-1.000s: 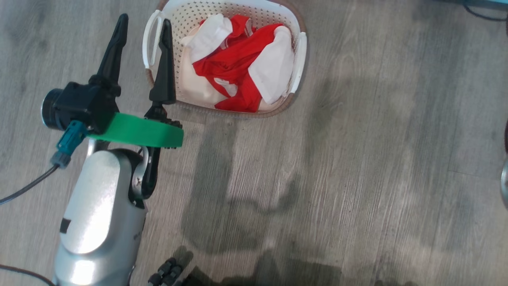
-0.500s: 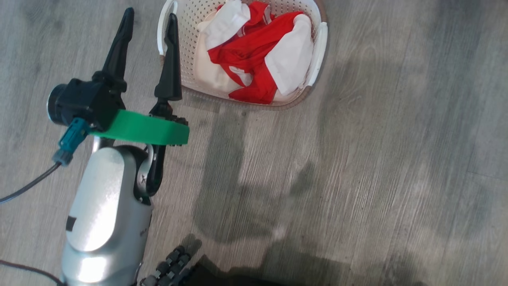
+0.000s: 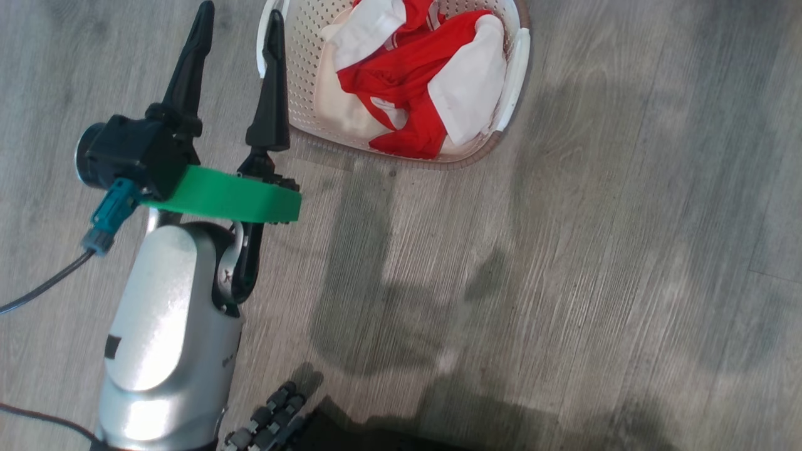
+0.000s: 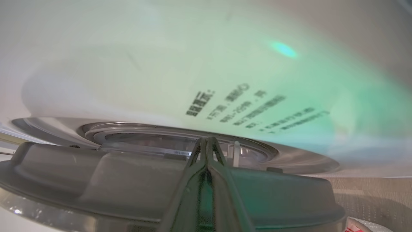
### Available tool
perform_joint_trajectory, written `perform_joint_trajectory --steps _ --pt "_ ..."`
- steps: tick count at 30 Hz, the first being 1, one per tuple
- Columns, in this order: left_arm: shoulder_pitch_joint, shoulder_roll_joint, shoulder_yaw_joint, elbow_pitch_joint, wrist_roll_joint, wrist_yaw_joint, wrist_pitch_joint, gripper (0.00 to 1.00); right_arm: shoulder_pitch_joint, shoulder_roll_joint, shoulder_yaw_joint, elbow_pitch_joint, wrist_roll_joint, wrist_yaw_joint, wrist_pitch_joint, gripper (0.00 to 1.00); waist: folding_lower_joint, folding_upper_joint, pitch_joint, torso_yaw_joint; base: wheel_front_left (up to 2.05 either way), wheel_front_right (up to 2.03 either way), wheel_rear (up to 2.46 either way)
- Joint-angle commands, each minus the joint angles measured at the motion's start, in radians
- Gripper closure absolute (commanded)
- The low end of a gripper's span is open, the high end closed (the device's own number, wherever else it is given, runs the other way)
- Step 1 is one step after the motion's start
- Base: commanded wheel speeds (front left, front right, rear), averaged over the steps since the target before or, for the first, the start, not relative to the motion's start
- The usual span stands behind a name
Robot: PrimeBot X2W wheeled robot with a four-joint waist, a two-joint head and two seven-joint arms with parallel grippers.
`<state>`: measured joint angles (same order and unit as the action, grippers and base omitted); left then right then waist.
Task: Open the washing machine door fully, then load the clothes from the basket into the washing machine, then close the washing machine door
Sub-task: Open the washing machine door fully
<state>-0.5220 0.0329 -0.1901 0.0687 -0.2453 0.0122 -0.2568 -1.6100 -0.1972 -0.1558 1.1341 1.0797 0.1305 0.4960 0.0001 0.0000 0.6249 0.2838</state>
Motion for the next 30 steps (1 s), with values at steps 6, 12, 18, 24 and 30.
perform_joint_trajectory --steps 6,12,18,24,30 --pt "-0.013 0.018 0.038 -0.02 0.002 0.008 -0.005 0.0 -0.01 0.034 0.009 -0.018 0.027 0.0 0.111 1.0 -0.0001 0.0 -0.02 -0.013 0.0 0.0 0.0" --pt "-0.008 0.018 0.038 -0.004 -0.005 0.005 -0.005 0.0 0.034 0.04 0.005 -0.04 0.057 0.0 0.187 1.0 -0.0001 0.0 -0.048 -0.025 0.0 0.0 0.0" --pt "0.007 0.017 0.037 0.011 0.003 0.009 -0.005 0.0 0.108 0.056 0.013 -0.084 0.088 0.0 0.285 1.0 -0.0001 0.0 -0.086 -0.038 0.0 0.0 0.0" --pt "0.029 0.017 0.038 0.027 0.006 0.007 -0.005 0.0 0.196 0.07 0.016 -0.139 0.117 0.0 0.363 1.0 -0.0001 0.0 -0.134 -0.041 0.0 0.0 0.0" --pt "0.064 0.017 0.042 0.05 0.01 0.005 -0.005 0.0 0.297 0.092 0.031 -0.205 0.131 0.0 0.422 1.0 -0.0001 0.0 -0.185 -0.036 0.0 0.0 0.0"
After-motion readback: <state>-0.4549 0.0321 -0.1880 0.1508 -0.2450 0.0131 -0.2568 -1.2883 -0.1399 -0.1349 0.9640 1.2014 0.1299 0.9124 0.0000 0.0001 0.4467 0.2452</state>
